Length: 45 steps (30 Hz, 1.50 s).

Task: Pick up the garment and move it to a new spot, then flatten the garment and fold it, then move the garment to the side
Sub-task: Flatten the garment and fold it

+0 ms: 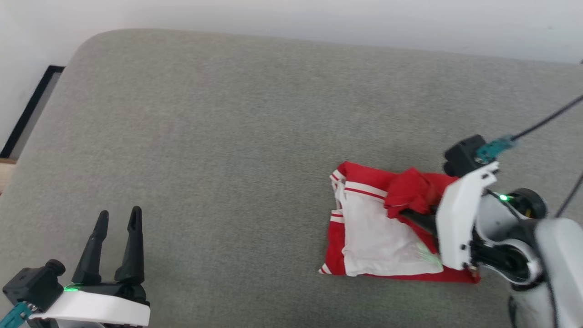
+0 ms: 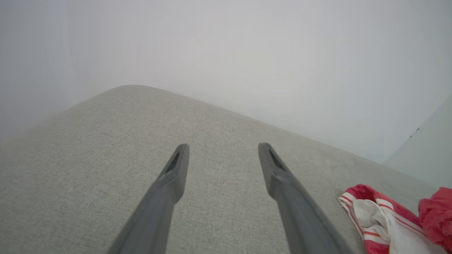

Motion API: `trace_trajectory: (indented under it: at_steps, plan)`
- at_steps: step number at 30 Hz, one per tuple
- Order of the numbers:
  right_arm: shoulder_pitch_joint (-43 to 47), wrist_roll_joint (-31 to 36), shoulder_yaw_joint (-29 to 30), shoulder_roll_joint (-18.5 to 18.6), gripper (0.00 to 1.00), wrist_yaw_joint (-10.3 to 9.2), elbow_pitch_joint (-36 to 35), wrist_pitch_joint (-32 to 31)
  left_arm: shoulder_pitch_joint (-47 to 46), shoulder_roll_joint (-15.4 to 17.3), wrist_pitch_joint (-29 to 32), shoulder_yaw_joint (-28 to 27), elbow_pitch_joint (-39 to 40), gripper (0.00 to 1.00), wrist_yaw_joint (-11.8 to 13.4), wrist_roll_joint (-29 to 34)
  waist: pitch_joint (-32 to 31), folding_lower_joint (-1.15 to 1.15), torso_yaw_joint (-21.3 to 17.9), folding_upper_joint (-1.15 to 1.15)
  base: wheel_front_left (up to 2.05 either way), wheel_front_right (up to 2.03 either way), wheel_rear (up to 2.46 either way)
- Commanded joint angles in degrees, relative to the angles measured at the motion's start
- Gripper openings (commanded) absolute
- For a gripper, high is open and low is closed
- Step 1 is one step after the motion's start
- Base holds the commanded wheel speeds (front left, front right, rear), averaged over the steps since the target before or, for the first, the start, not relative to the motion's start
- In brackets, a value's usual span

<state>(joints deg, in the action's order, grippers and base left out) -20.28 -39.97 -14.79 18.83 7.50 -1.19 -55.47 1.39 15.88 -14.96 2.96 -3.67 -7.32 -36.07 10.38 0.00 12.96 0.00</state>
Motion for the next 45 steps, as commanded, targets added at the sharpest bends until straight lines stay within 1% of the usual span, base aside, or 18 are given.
trace_trajectory:
  at_steps: [1, 3, 8, 9, 10, 11, 14, 17, 24, 27, 31, 32, 35, 39, 42, 45]
  plan:
    - [-0.7, 0.11, -0.51, -0.4, 0.0, -0.03, 0.57, 0.35, -0.62, -0.12, -0.25, 0.07, -0.2, 1.0, -0.19, -0.51, 0.26, 0.0, 0.96, 0.0, 0.0, 0.0, 0.0]
    - [-2.03, 0.6, -2.0, -1.6, 0.0, -0.03, 2.69, 1.32, -1.06, -0.34, -0.26, 0.17, -0.39, 1.0, -0.19, -0.78, 0.4, 0.0, 1.86, 0.0, 0.0, 0.0, 0.0]
    - [-4.91, 1.25, -5.89, -3.26, 0.0, -0.03, 8.57, 3.67, -1.49, -0.59, -0.25, 0.33, -0.73, 1.0, -0.19, -1.12, 0.8, 0.0, 3.12, 0.0, 0.0, 0.0, 0.0]
    - [-5.51, 1.26, -6.55, -3.57, 0.21, -0.03, 9.55, 4.24, -1.59, -0.6, -0.25, 0.5, -0.79, 1.0, -0.19, -1.23, 0.85, 0.0, 3.21, 0.0, 0.0, 0.0, 0.0]
    - [-6.23, 1.34, -6.95, -3.81, 0.47, -0.03, 10.4, 4.86, -1.71, -0.6, -0.26, 0.52, -0.83, 1.0, -0.19, -1.33, 0.91, 0.0, 3.23, 0.0, 0.0, 0.0, 0.0]
    - [-6.77, 1.14, -7.3, -3.99, 1.0, -0.03, 11.03, 5.32, -1.81, -0.59, -0.25, 0.48, -0.89, 1.0, -0.19, -1.43, 0.95, 0.0, 3.22, 0.0, 0.0, 0.0, 0.0]
    - [-7.75, -0.24, -8.32, -3.98, 1.0, -0.03, 11.72, 5.66, -1.8, -0.59, -0.26, -0.04, -0.83, 1.0, -0.2, -1.64, 0.86, 0.0, 2.66, 0.0, 0.0, 0.0, 0.0]
    - [-8.32, -2.18, -8.59, -3.21, 1.0, -0.03, 10.34, 4.66, -1.28, -0.39, -0.26, -0.71, -0.69, 1.0, -0.2, -1.22, 0.62, 0.0, 1.57, 0.0, 0.0, 0.0, 0.0]
    - [-6.93, -4.74, -4.78, -1.21, 1.0, -0.03, 3.65, 4.65, -0.41, -0.18, -0.26, -1.45, 0.3, 1.0, -0.2, -1.29, 0.0, 0.0, -1.43, 0.0, 0.0, 0.0, 0.0]
    - [-5.71, -5.58, -2.38, -1.19, 1.0, -0.03, 1.4, 4.56, -0.31, 0.07, -0.25, -1.9, 0.33, 1.0, -0.2, -1.37, -0.26, 0.0, -2.7, 0.0, 0.0, 0.0, 0.0]
    - [-4.59, -4.8, 0.82, -0.61, 1.0, -0.03, -0.87, 5.98, -0.13, 0.54, -0.25, -2.18, 0.49, 1.0, -0.2, -1.31, -0.61, 0.0, -4.14, 0.0, 0.0, 0.0, 0.0]
    - [-4.59, -4.8, 0.82, -0.61, 1.0, -0.03, -0.87, 5.98, -0.13, 0.54, -0.25, -2.18, 0.49, 1.0, -0.2, -1.31, -0.61, 0.0, -4.14, 0.0, 0.0, 0.0, 0.0]
    - [-3.48, -3.77, 2.71, 0.17, 1.0, -0.03, -1.87, 8.33, -0.04, 0.82, -0.25, -2.49, 0.69, 1.0, -0.2, -1.33, -0.88, 0.0, -5.07, 0.0, 0.0, 0.0, 0.0]
    - [-1.71, -1.56, 5.22, 1.24, 1.0, -0.03, -2.62, 13.38, 0.69, 1.31, -0.25, -2.96, 1.05, 1.0, -0.2, -1.32, -1.44, 0.0, -6.46, 0.0, 0.0, 0.0, 0.0]
    - [0.16, -0.07, 6.6, 2.34, 1.0, -0.03, -2.72, 18.8, 1.41, 1.68, -0.26, -3.3, 1.21, 1.0, -0.2, -1.38, -2.09, 0.0, -7.54, 0.0, 0.0, 0.0, 0.0]
    - [1.93, 1.57, 7.31, 3.53, 1.0, -0.03, -2.57, 25.55, 1.78, 2.14, -0.26, -4.0, 1.34, 1.0, -0.2, -0.98, -2.78, 0.0, -8.66, 0.0, 0.0, 0.0, 0.0]
